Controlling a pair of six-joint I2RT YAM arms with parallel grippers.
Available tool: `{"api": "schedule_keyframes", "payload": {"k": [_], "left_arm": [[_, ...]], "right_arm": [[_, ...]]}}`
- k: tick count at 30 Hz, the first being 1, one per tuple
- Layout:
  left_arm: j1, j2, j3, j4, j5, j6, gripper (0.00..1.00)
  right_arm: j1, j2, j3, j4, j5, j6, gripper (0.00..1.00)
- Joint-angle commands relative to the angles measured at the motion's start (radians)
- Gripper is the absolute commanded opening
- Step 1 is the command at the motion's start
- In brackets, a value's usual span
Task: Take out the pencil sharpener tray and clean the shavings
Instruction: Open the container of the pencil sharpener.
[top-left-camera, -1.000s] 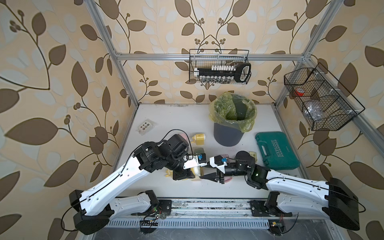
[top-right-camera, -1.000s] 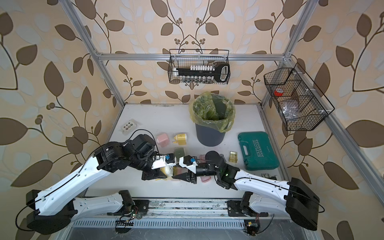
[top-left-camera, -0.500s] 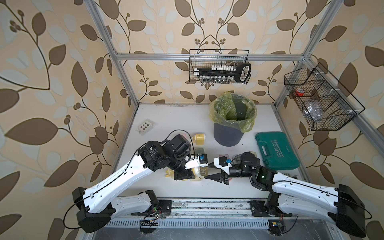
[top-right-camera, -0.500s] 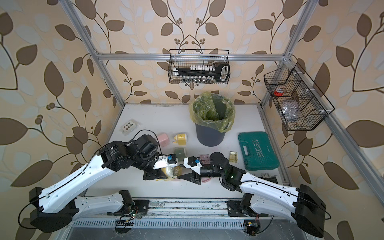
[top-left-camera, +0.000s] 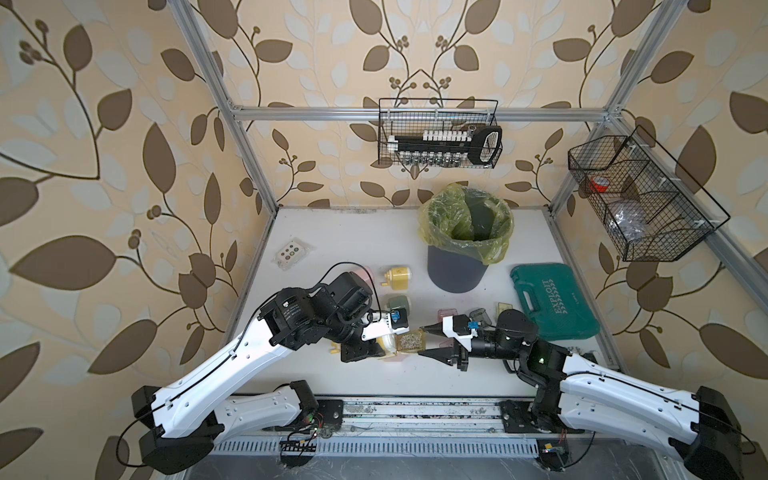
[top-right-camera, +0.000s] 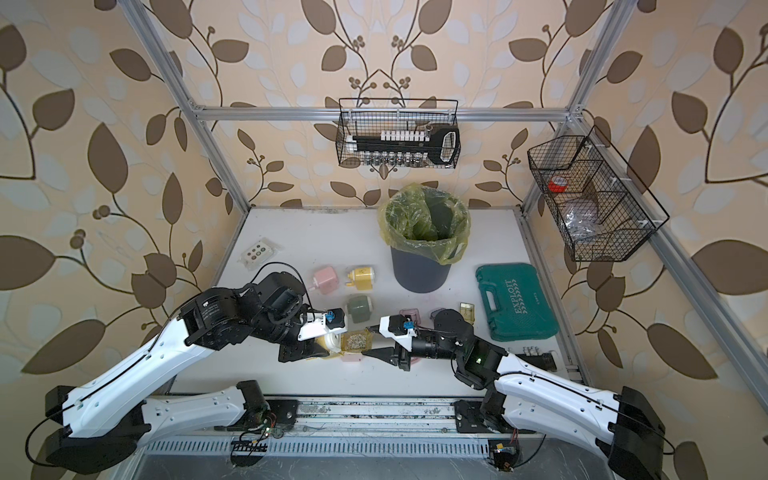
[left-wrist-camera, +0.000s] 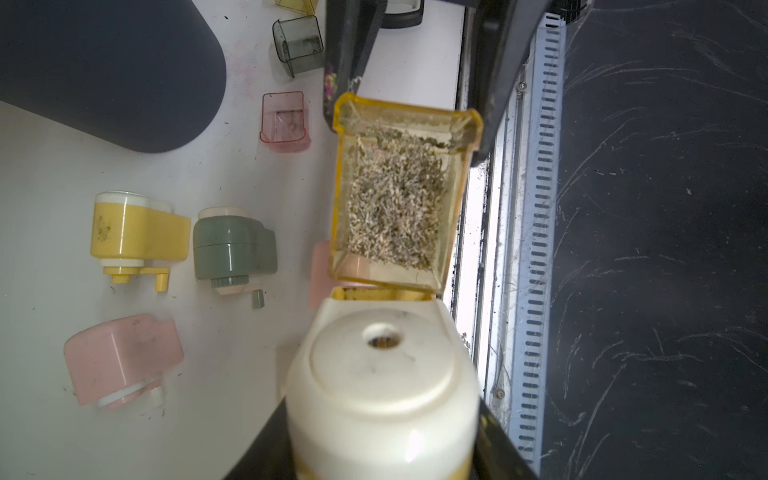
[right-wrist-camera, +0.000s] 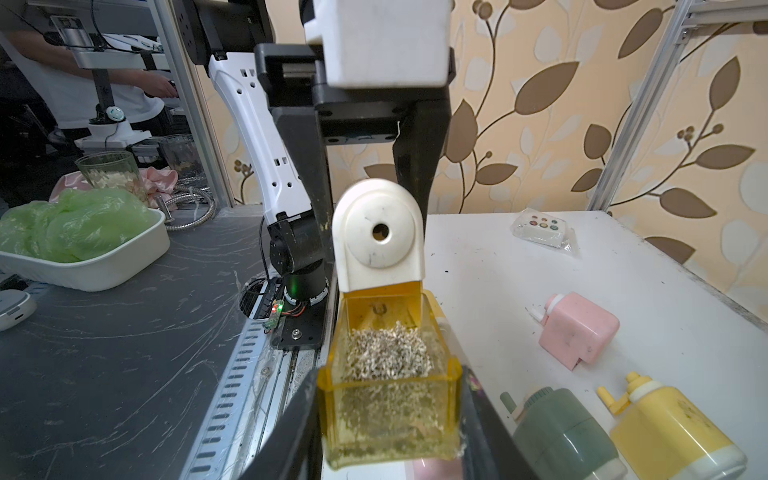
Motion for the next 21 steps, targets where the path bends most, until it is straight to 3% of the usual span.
{"api": "schedule_keyframes", "payload": {"k": [1, 6, 10, 14, 21], "left_arm": [[-0.011, -0.017, -0.003, -0.005, -0.038, 0.001, 0.00], [0.029, -0.012, -0.007, -0.027, -0.129, 0.075, 0.00], [0.241, 0.000, 0.009, 0.007, -0.005, 0.188, 0.00], [0.363, 0.091, 0.031, -0.017, 0.016, 0.279, 0.00], [0.398, 0.236, 0.041, 0.042, 0.019, 0.304, 0.00]], "right_arm": [[-0.004, -0.039, 0.001, -0.055, 0.073, -0.021, 0.00], [-0.053, -0.106, 0.061, -0.114, 0.174, -0.022, 0.00], [-0.189, -0.054, 0.226, -0.227, 0.148, 0.021, 0.00], [-0.377, 0.055, 0.432, -0.315, 0.109, 0.189, 0.00], [-0.623, 0.330, 0.886, -0.629, -0.005, 0.613, 0.00]]}}
